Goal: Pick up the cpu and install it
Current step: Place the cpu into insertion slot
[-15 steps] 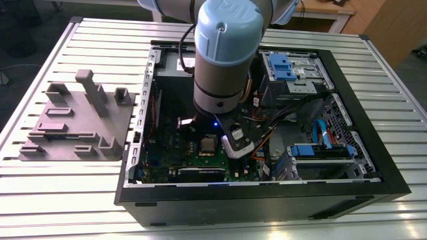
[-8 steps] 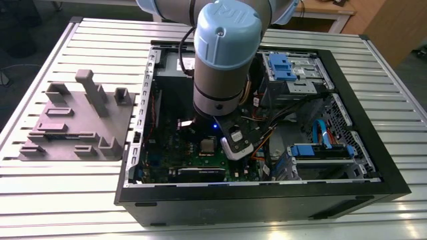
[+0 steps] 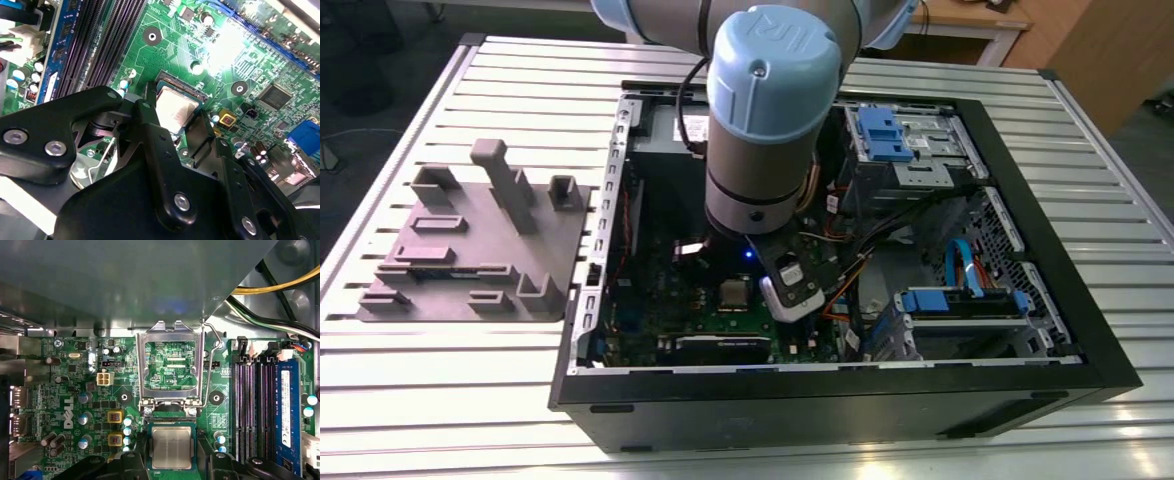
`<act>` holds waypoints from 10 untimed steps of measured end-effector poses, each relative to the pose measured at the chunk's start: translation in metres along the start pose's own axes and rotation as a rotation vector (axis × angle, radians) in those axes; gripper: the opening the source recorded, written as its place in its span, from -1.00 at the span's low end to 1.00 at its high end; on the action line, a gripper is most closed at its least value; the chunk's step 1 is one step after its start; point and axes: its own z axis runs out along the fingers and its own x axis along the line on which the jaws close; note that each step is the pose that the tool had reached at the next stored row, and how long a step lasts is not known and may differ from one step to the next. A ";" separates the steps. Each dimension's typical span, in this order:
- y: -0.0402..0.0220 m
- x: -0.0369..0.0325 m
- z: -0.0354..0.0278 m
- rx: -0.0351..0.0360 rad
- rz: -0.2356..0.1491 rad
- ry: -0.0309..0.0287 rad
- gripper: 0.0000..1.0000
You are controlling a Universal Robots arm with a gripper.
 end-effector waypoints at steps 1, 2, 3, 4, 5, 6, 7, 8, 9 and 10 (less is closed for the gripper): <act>-0.0001 0.0000 0.0006 0.0004 0.000 0.0003 -0.06; -0.0002 0.0000 0.0012 0.0004 0.000 0.0005 -0.06; -0.0002 0.0000 0.0017 0.0003 0.000 0.0004 -0.06; -0.0002 0.0000 0.0020 0.0001 0.000 0.0003 -0.06; -0.0002 0.0000 0.0023 -0.0002 0.000 0.0002 -0.06; -0.0002 0.0001 0.0023 -0.0002 0.000 0.0002 -0.06; -0.0003 0.0001 0.0023 -0.0003 0.000 0.0001 -0.06; -0.0003 0.0001 0.0024 -0.0005 0.000 0.0001 -0.06; -0.0003 0.0001 0.0024 -0.0004 0.000 0.0001 -0.06; -0.0003 0.0001 0.0024 -0.0004 0.000 0.0001 -0.06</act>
